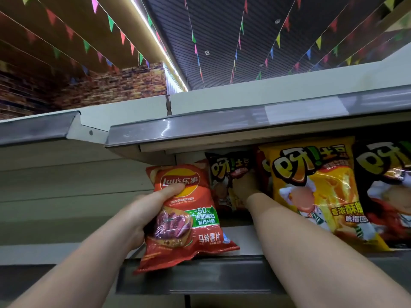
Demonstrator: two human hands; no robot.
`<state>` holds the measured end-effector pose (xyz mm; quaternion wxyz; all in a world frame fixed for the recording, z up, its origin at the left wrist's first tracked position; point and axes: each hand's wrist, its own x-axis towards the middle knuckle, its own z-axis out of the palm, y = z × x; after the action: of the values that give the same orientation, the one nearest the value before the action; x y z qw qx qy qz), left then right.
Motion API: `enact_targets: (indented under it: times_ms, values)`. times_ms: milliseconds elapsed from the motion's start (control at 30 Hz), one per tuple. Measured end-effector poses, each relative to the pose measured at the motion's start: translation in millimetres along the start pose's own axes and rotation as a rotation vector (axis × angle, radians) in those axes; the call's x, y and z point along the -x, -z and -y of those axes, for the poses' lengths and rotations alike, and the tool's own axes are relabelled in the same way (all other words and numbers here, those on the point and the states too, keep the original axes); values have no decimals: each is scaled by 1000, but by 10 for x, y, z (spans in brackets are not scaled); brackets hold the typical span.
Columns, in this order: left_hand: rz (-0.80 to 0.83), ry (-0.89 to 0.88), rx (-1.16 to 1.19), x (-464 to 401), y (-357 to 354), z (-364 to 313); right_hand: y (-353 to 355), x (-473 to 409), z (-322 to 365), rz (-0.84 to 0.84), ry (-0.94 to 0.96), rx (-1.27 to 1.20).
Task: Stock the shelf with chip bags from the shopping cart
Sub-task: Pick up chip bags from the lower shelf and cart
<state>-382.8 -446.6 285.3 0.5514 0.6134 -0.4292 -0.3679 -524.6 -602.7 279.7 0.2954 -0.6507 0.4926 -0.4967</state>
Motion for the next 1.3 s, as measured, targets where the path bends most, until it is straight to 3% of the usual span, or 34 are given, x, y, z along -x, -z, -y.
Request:
enact_targets:
  times_ms: [267, 467, 667, 967, 1067, 1300]
  values:
    - [-70, -36, 15, 37, -56, -26, -111, 179, 229, -136, 54, 208]
    - [-112, -114, 16, 4, -226, -57, 122, 410, 425, -9, 67, 31]
    - [-71, -201, 26, -298, -616, -62, 431, 770, 359, -43, 111, 1]
    - [-3, -326, -6, -702, -986, 45, 514, 912, 104, 69, 76, 181]
    - [13, -285, -44, -753, -1021, 46, 470, 895, 77, 66, 79, 188]
    - [-45, -201, 129, -826, -1031, 79, 378, 862, 70, 83, 45, 224]
